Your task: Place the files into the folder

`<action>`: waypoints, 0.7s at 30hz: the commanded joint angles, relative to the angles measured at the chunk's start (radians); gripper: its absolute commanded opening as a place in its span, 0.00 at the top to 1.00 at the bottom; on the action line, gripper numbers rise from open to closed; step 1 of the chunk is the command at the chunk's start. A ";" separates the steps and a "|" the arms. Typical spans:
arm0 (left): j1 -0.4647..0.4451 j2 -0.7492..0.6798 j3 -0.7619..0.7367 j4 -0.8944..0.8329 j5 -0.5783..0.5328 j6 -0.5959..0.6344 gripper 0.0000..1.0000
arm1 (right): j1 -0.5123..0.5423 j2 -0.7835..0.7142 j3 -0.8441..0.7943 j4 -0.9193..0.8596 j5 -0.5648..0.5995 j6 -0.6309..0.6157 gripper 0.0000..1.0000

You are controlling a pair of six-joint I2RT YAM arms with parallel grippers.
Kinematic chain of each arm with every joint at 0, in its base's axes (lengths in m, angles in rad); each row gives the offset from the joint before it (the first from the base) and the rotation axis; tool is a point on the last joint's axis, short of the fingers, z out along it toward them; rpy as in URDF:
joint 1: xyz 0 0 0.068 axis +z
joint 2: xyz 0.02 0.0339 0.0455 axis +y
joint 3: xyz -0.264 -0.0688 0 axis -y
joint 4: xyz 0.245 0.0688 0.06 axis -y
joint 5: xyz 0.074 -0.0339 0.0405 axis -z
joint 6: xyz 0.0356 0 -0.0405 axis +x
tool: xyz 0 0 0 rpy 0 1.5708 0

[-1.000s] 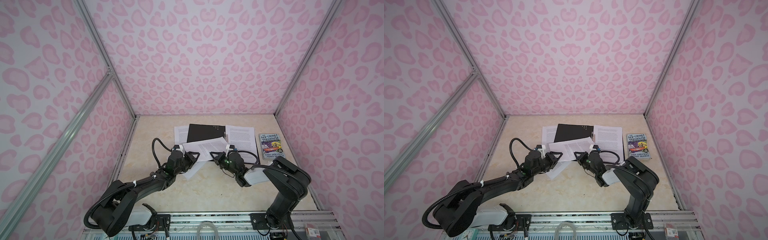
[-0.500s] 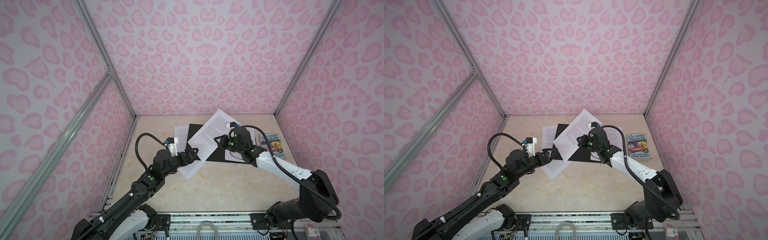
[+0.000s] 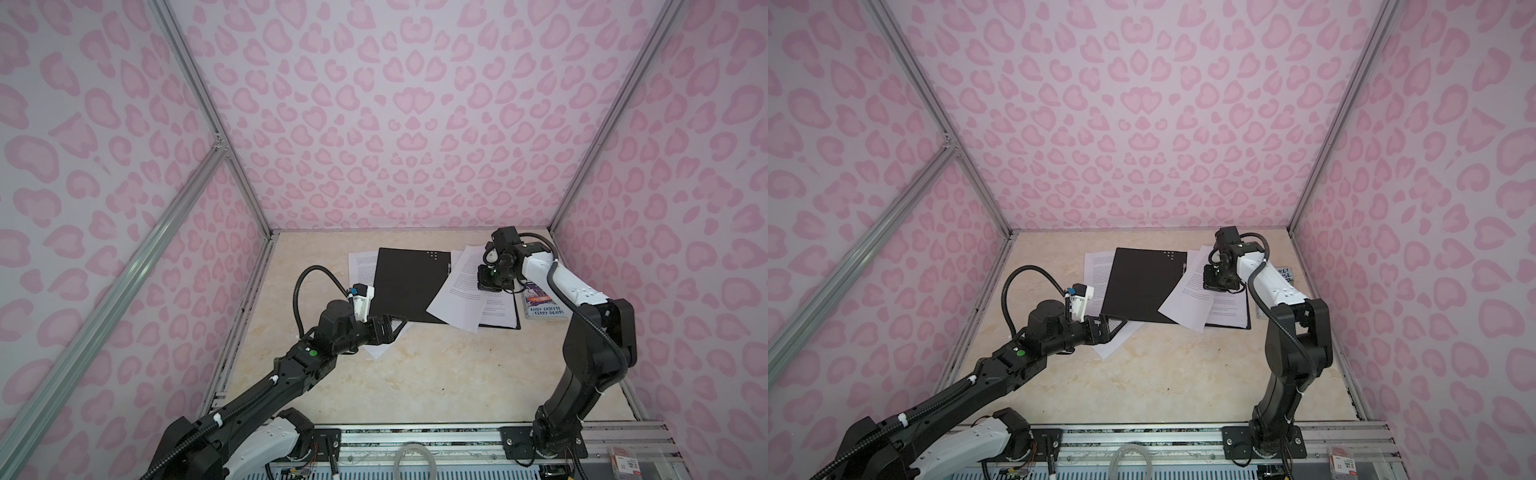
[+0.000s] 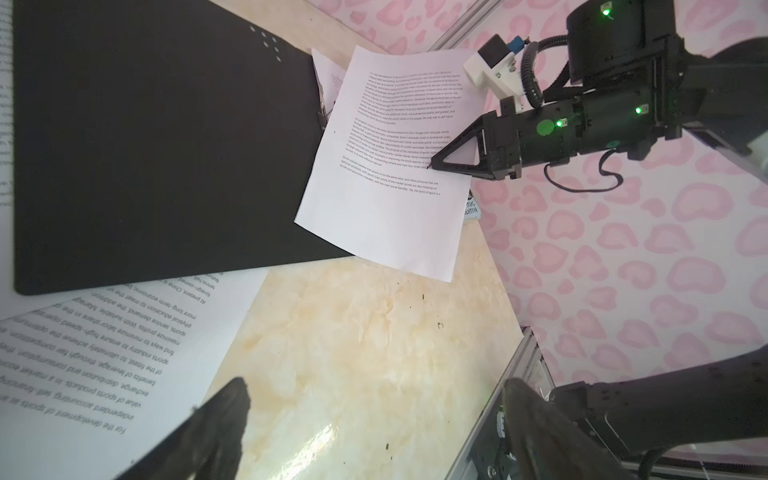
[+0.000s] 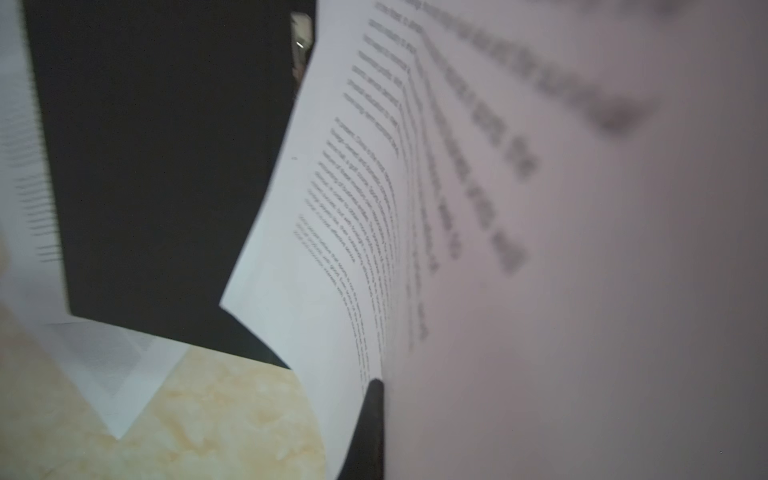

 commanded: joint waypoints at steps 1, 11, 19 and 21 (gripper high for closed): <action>0.000 0.021 0.018 0.023 0.044 0.018 0.03 | -0.017 0.057 0.064 -0.121 0.254 -0.081 1.00; -0.001 0.026 0.018 0.042 0.064 0.028 0.03 | -0.029 0.210 0.271 -0.203 0.397 -0.219 1.00; 0.000 0.068 0.025 0.045 0.060 0.030 0.03 | -0.021 0.256 0.281 -0.138 0.330 -0.296 1.00; -0.001 0.078 0.026 0.052 0.070 0.025 0.03 | -0.017 0.241 0.259 -0.098 0.316 -0.315 1.00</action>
